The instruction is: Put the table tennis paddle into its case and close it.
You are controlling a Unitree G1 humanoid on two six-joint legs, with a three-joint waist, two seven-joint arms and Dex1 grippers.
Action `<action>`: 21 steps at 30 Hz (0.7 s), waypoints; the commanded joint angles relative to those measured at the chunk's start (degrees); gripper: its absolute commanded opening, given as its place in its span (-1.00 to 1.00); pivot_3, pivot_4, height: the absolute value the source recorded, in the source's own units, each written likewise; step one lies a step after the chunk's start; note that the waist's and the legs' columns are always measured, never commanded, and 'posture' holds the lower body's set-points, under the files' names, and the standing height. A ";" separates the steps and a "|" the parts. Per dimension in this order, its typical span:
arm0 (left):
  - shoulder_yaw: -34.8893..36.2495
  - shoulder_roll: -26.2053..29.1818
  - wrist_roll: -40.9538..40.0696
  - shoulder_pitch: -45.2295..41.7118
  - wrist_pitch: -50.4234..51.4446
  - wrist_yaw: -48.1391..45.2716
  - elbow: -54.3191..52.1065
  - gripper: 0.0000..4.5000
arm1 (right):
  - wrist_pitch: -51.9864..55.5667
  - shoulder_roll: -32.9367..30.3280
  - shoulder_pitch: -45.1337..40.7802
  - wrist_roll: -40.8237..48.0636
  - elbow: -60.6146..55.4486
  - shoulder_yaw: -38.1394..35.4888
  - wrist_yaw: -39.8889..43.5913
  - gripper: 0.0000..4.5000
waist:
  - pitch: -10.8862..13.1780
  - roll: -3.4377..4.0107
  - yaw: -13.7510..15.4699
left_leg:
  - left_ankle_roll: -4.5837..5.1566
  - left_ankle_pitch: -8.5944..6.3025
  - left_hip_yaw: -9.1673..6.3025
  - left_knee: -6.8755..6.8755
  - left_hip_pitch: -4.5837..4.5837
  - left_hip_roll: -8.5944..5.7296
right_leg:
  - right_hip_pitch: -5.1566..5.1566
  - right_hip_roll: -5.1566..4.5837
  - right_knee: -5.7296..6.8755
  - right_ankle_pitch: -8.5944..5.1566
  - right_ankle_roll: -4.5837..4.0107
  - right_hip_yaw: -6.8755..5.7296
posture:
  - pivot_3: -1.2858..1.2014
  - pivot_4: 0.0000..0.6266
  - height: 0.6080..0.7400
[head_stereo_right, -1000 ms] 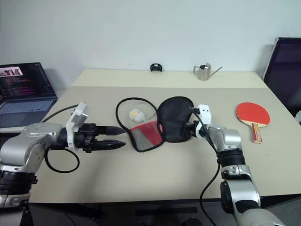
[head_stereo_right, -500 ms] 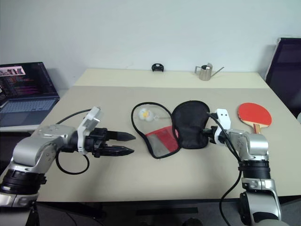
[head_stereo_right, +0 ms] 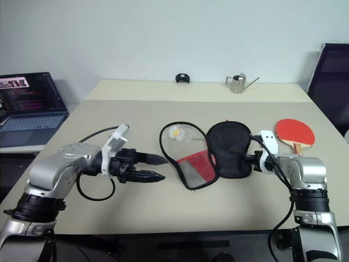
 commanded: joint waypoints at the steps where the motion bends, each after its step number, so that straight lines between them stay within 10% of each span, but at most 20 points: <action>1: 0.24 -0.27 -0.79 -1.59 -0.02 -0.38 -1.71 0.45 | 1.35 -0.93 0.37 1.42 -3.71 -2.36 -0.28 -0.97 | 0.00 0.00 -0.02 | 0.00 0.00 0.00 0.00 0.00 0.00 | 0.00 0.01 0.00 0.00 0.00 0.00 | 0.03 -0.52 1.00; 21: -0.85 -1.19 -0.52 -2.55 -0.19 -0.52 -1.12 0.45 | 1.77 -2.39 2.94 2.39 -4.82 -5.07 -1.80 -0.97 | 0.00 0.00 0.07 | 0.00 0.00 0.00 0.01 -0.01 0.00 | 0.01 0.01 0.00 0.00 0.00 0.01 | 0.03 -0.52 1.00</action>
